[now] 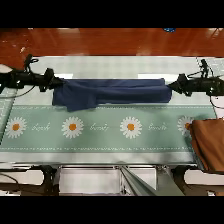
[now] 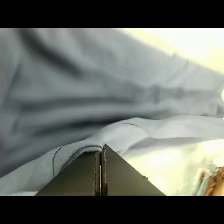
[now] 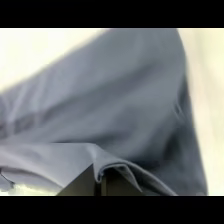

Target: Fold the shirts.

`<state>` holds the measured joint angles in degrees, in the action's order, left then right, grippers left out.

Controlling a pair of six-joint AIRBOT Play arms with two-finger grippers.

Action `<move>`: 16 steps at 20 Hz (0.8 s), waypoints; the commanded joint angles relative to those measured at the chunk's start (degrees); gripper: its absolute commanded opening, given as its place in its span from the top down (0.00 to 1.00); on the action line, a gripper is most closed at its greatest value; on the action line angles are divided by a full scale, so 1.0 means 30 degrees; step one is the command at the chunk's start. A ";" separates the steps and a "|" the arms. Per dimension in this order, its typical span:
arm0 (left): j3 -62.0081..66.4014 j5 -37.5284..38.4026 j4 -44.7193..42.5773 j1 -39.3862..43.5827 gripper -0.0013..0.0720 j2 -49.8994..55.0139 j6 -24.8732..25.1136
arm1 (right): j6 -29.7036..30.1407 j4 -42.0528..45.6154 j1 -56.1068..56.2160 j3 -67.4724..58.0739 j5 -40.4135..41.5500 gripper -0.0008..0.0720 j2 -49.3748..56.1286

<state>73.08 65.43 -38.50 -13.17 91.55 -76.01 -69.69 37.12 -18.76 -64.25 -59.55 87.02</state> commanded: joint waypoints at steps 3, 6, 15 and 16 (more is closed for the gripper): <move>0.7147 0.1093 -0.0015 0.0437 0.96 0.5391 -0.2463 | -0.0619 -0.0342 0.0379 -0.3614 0.0168 0.95 0.3286; 0.9457 0.1494 -0.0022 0.0510 0.96 0.7118 -0.2754 | -0.0619 -0.0342 0.0379 -0.4714 0.0248 0.95 0.4277; 1.0163 0.4714 -0.0911 0.0430 0.29 0.8932 -0.2426 | -0.0670 -0.0721 0.0801 -0.5034 0.1880 0.42 0.5428; 1.0448 0.5705 -0.1377 0.0168 0.29 0.8910 -0.2871 | -0.0678 -0.0692 0.0576 -0.5129 0.1705 0.42 0.5268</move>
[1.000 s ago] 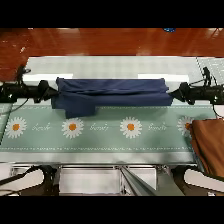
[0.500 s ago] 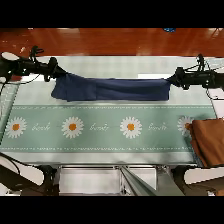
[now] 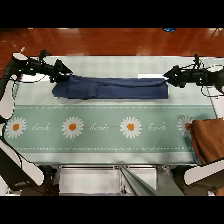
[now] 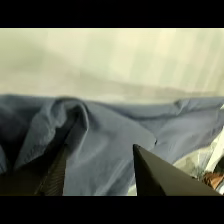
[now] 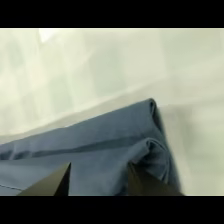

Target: Fold the shirts.

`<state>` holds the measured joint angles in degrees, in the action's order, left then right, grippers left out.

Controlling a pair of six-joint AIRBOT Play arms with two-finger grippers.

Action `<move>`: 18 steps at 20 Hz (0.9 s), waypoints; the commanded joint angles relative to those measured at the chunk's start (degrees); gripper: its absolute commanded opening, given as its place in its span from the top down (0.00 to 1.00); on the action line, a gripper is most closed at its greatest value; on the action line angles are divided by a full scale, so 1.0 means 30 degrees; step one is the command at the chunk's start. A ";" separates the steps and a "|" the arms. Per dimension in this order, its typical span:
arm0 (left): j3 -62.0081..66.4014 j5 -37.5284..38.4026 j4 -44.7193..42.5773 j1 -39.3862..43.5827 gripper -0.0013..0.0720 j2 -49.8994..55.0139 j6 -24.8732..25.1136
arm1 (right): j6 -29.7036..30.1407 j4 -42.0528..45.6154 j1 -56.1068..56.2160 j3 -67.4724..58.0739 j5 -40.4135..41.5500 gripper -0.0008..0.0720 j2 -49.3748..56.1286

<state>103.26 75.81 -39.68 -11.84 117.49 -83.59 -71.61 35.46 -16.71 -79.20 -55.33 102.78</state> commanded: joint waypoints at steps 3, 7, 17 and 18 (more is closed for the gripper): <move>0.0750 0.4269 -0.2849 -0.1661 0.29 -0.0991 -0.1188 | -0.0510 -0.0146 -0.1785 -0.1049 -0.2266 0.42 -0.0940; 0.0357 0.4211 -0.5100 -0.3228 0.29 -0.5049 -0.0729 | -0.0488 0.1814 -0.5056 -0.1239 -0.4860 0.42 -0.3410; -1.7318 -0.9056 -0.7417 0.0692 0.29 -1.9817 0.0284 | -0.0204 0.1253 -0.4080 0.5683 -0.0102 0.41 -0.3687; -1.8265 -0.9806 -0.7424 0.1188 0.29 -2.0371 0.0277 | 0.0357 0.0444 -0.3701 0.5683 0.0029 0.41 -0.3249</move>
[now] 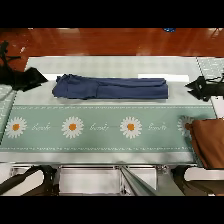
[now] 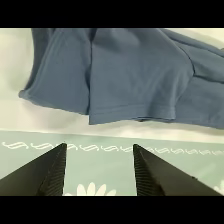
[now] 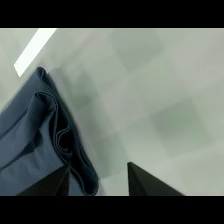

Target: Fold the shirts.

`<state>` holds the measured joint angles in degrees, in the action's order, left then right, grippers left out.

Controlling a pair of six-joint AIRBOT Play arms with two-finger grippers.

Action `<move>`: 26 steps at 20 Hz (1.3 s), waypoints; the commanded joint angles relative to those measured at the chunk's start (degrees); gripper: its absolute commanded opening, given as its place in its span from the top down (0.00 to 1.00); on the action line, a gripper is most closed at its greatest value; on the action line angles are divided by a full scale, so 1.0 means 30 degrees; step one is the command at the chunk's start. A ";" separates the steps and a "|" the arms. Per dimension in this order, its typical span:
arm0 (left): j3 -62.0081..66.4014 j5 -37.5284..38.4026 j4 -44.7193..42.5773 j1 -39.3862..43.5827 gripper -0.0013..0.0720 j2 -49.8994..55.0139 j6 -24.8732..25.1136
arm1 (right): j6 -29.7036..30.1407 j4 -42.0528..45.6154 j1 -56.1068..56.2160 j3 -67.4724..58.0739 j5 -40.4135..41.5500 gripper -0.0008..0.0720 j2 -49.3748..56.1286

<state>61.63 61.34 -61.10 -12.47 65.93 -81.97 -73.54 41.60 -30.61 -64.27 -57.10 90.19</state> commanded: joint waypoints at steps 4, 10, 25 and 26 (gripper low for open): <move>-0.4991 -0.5115 -0.0277 0.2448 0.29 -0.3198 -0.0262 | 0.1756 -0.3388 0.1982 0.0240 0.0357 0.41 0.2754; -0.4991 -0.5107 -0.0066 0.2616 0.29 -0.3198 -0.0262 | 0.0947 -0.3388 0.3723 -0.1574 0.0095 0.41 0.4182; -0.4991 -0.4065 0.0845 0.2667 0.31 -0.3198 -0.0248 | 0.0605 0.0488 0.5938 -0.3512 -0.3716 0.96 -0.0729; -0.4991 -0.3840 0.0954 0.2739 0.45 -0.3198 -0.0233 | 0.0466 0.0889 0.5938 -0.2885 -0.3767 0.96 -0.2047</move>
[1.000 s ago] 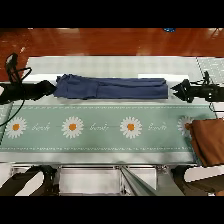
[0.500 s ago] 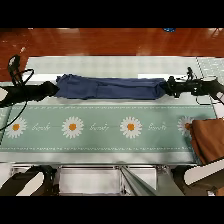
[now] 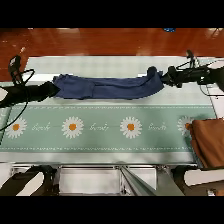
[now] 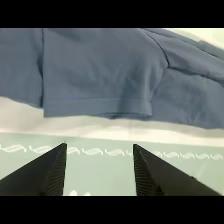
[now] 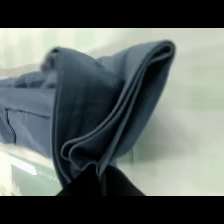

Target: Fold the shirts.

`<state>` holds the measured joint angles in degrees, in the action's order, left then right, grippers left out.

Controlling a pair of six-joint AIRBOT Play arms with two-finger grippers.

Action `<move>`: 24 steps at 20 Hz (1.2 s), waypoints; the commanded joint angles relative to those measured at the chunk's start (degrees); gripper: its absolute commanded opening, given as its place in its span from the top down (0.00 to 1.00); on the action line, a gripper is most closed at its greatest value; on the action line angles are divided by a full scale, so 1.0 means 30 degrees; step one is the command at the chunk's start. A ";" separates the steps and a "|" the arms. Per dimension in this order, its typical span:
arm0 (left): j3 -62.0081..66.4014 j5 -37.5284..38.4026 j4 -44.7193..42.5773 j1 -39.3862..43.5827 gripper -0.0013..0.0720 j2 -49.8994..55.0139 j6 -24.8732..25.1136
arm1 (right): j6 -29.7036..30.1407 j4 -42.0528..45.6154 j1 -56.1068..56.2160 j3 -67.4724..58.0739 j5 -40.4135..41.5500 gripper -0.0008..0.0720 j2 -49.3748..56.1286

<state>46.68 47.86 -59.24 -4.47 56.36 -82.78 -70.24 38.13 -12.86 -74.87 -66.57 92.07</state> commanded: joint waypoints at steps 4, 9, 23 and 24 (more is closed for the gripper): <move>0.0073 0.0313 0.1974 0.1668 0.96 0.0277 0.1399 | -0.0619 0.2565 0.0022 0.4422 -0.0729 0.96 -0.8087; 0.2528 0.0066 0.3118 0.6666 0.96 0.4146 0.1880 | -0.1566 0.2557 0.0022 0.7876 -0.1829 0.96 -1.4331; 1.2837 0.3162 0.4495 1.5846 0.96 1.6181 0.0721 | -0.3861 0.2237 0.0117 0.8218 -0.2958 0.96 -1.9220; 1.2837 0.3213 0.4495 1.6065 0.96 1.6342 0.0714 | -0.3803 0.2106 0.0117 0.8218 -0.2973 0.96 -1.9220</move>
<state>83.46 56.14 -46.89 40.01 102.13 -79.94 -81.54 45.21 -12.56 -50.26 -75.55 34.83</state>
